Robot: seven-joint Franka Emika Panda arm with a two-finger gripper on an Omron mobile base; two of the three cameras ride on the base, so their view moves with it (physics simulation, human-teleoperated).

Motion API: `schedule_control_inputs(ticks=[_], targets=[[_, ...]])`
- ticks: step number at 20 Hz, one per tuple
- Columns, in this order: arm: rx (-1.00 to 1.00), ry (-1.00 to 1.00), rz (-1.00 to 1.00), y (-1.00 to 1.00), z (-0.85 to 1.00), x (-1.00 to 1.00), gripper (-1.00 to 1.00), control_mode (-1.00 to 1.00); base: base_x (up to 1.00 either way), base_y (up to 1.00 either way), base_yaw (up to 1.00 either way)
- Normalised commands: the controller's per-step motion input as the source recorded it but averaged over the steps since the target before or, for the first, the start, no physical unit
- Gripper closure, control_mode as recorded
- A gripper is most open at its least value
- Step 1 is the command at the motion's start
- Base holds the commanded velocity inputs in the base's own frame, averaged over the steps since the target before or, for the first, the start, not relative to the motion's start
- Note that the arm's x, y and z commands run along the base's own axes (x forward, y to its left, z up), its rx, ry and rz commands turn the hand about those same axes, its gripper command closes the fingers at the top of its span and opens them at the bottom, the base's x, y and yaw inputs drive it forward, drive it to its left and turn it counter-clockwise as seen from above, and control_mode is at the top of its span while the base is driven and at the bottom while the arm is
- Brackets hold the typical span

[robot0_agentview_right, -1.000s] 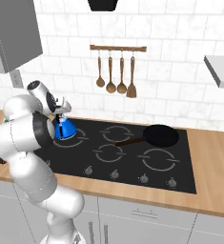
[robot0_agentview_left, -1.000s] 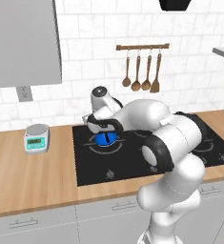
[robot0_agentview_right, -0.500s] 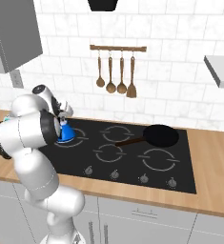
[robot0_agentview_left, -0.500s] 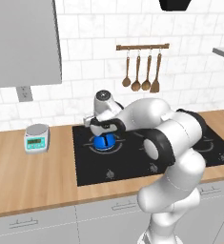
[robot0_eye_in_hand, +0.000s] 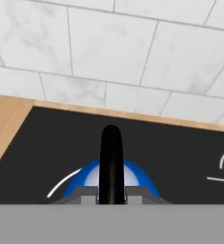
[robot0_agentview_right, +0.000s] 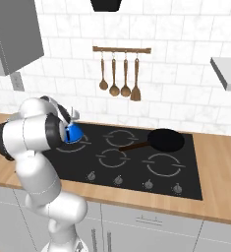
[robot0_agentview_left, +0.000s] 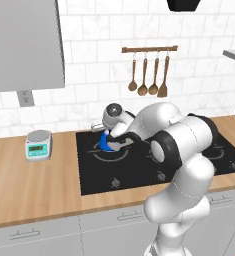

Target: Pick the kettle from the counter and place it on a stove burner. Then turn the burner on.

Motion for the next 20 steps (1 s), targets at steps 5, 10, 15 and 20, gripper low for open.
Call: schedule_control_inputs(ticks=[5, 10, 15, 20], targets=[[0.04, 0.00, 0.00, 0.00, -0.22, 0.10, 1.00, -1.00, 0.00, 0.00, 0.00], [0.04, 0.00, 0.00, 0.00, -0.19, 0.08, -1.00, -1.00, 0.00, 0.00, 0.00], [0.00, 0.00, 0.00, 0.00, 0.00, 0.00, -1.00, -1.00, 0.00, 0.00, 0.00], [0.00, 0.00, -0.02, 0.00, 0.21, 0.02, -1.00, -1.00, 0.00, 0.00, 0.00]])
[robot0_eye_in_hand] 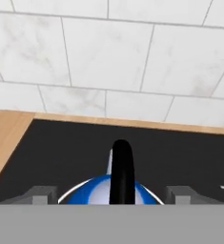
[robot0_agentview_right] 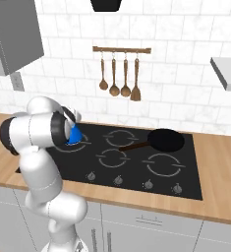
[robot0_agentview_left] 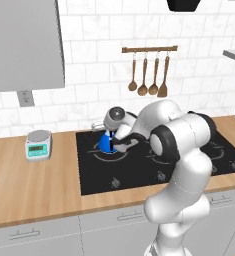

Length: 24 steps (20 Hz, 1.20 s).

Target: Pick the kettle from the counter and place it on a stove burner. Then turn the burner on.

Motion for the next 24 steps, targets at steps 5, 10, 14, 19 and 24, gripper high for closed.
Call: schedule_control_inputs(ticks=[5, 10, 14, 19, 24], targets=[[0.00, 0.00, -0.08, 0.00, 0.56, -0.05, -1.00, -1.00, 0.00, 0.00, 0.00], [0.01, 0.03, -0.02, 0.02, 0.28, -0.95, -1.00, -1.00, 0.00, 0.00, 0.00], [0.00, 0.09, 0.00, 0.16, 0.02, -1.00, -1.00, -1.00, 0.00, 0.00, 0.00], [0.00, 0.15, 0.00, 0.04, -0.01, -1.00, -1.00, -1.00, 0.00, 0.00, 0.00], [-0.03, 0.46, 0.00, 0.01, -0.79, -0.88, -1.00, -1.00, 0.00, 0.00, 0.00]])
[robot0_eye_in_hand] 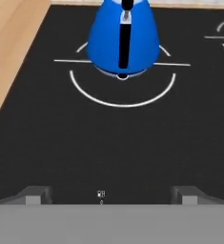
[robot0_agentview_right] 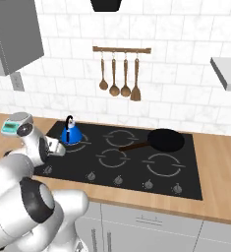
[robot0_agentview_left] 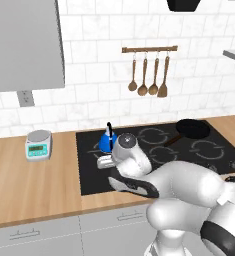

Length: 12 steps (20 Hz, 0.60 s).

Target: Pick the kettle from the counter and place it on a stove burner. Then turn the burner on.

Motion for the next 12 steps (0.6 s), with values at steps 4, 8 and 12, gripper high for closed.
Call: schedule_control_inputs(ticks=[4, 8, 12], targets=[[-0.01, 0.64, -0.01, 0.44, -0.84, 0.27, -1.00, -1.00, 0.00, 0.00, 0.00], [-0.06, 0.16, 0.00, 0.25, -0.15, 0.08, -1.00, -1.00, 0.00, 0.00, 0.00], [-0.08, 0.09, 0.00, 0.12, -0.08, 0.04, -1.00, -1.00, 0.00, 0.00, 0.00]])
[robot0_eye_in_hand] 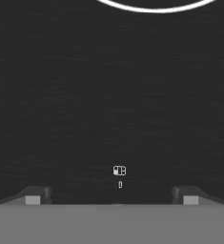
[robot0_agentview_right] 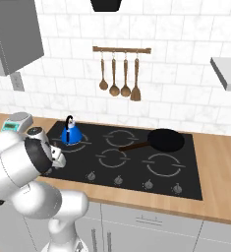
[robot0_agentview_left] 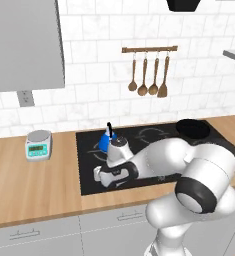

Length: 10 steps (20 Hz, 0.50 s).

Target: Pick the kettle from the counter and place it on a stove burner. Then turn the burner on.

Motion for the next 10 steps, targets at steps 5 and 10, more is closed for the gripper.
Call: schedule_control_inputs(ticks=[5, 10], targets=[[-0.07, 0.08, -0.07, -0.06, -0.14, -0.14, -1.00, -1.00, 0.00, 0.00, 0.00], [0.00, 0.02, -0.02, -0.12, -0.06, -0.24, -1.00, -1.00, 0.00, 0.00, 0.00]])
